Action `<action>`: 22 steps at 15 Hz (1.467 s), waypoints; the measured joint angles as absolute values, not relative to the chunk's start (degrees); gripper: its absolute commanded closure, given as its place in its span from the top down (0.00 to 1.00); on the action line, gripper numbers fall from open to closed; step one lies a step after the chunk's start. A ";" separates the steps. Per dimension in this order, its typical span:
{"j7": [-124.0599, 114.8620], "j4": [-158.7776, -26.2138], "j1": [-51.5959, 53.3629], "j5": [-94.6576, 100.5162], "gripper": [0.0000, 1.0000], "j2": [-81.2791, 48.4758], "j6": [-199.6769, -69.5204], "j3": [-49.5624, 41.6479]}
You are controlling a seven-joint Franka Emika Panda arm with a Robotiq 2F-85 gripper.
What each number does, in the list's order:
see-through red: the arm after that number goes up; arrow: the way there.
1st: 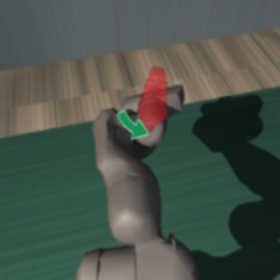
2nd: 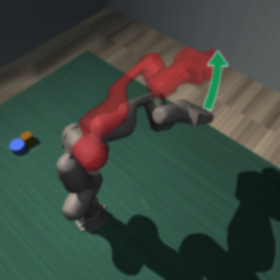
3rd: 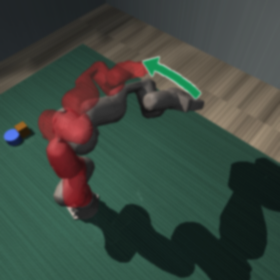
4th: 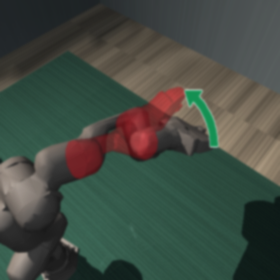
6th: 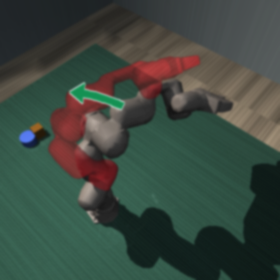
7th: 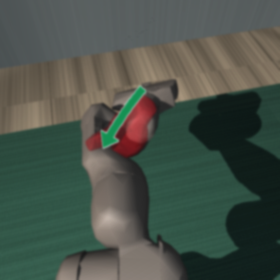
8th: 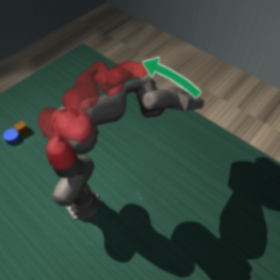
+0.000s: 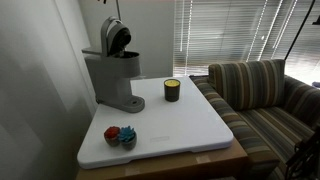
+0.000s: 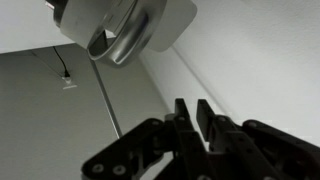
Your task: Close the coffee maker
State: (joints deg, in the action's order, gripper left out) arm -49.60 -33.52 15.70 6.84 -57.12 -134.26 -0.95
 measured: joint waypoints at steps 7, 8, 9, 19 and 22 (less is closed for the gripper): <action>-60.85 -32.42 16.48 7.10 0.00 -58.29 -122.38 -1.84; -62.10 -32.21 16.53 7.10 0.00 -58.29 -120.77 -1.89; -63.13 -32.06 16.56 7.10 0.00 -58.28 -119.46 -1.89; -67.20 -31.52 17.16 7.03 0.00 -58.45 -106.93 -1.81; -67.20 -31.53 17.37 7.03 0.00 -58.84 -103.57 -1.73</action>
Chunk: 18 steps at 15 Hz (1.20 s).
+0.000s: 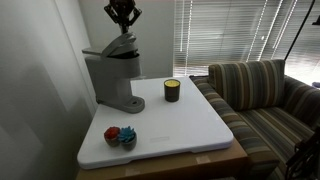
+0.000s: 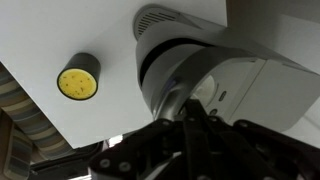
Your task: Close the coffee maker
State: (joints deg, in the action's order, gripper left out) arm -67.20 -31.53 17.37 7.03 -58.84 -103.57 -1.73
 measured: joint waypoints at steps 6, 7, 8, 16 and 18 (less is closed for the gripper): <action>-67.05 -31.54 17.66 7.03 0.00 -59.10 -99.05 -1.66; -67.01 -31.54 17.72 7.03 0.00 -59.13 -98.73 -1.66; -66.95 -31.55 17.79 7.04 0.00 -59.15 -98.55 -1.66; -65.61 -30.45 17.83 8.05 0.00 -58.95 -98.55 -1.80; -64.25 -28.70 17.83 9.30 0.00 -58.60 -98.51 -2.09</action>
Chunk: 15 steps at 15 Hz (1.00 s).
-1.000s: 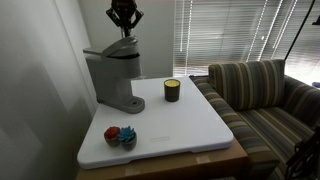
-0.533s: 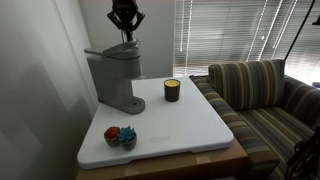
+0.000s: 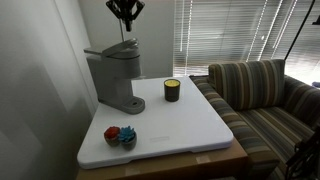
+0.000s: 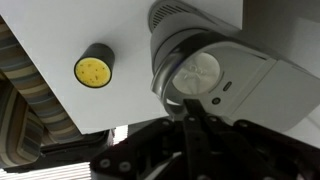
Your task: Close the coffee maker
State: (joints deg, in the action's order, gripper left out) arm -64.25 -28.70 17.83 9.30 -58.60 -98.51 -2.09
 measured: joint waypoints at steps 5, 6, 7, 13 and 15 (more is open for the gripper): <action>-61.95 -22.85 17.79 9.56 0.00 -58.00 -92.50 -3.20; -61.88 -22.89 17.78 9.56 0.00 -57.62 -91.67 -3.20; -61.85 -22.95 17.78 9.52 0.00 -57.42 -91.08 -3.19; -61.68 -24.17 17.33 7.81 0.00 -58.13 -90.35 -2.35; -61.72 -23.76 17.12 6.50 0.00 -59.59 -90.19 -2.03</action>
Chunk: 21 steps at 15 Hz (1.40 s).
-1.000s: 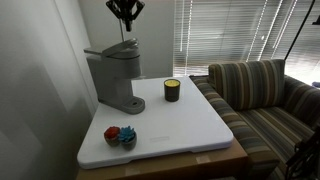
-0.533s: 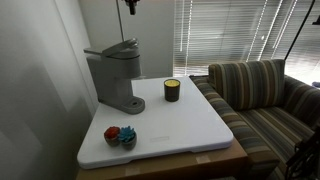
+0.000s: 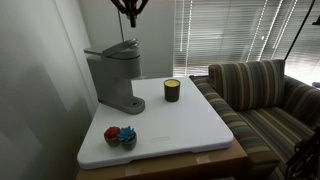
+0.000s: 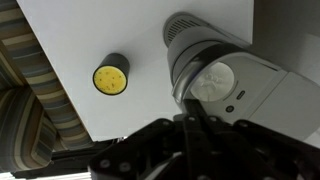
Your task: Close the coffee maker
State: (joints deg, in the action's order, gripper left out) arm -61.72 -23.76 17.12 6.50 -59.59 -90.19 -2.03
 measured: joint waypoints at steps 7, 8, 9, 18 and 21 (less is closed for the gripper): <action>-62.72 -23.17 16.75 5.13 0.00 -63.16 -89.24 -1.57; -63.08 -23.17 16.74 5.12 0.00 -63.17 -89.24 -1.55; -63.58 -23.18 16.74 5.11 0.00 -63.19 -89.21 -1.52; -67.43 -22.78 16.09 3.42 0.00 -66.86 -86.84 -1.25; -68.18 -22.67 15.92 3.14 0.00 -66.86 -86.85 -1.09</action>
State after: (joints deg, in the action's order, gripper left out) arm -68.18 -22.67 15.92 3.14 -66.86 -86.85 -1.09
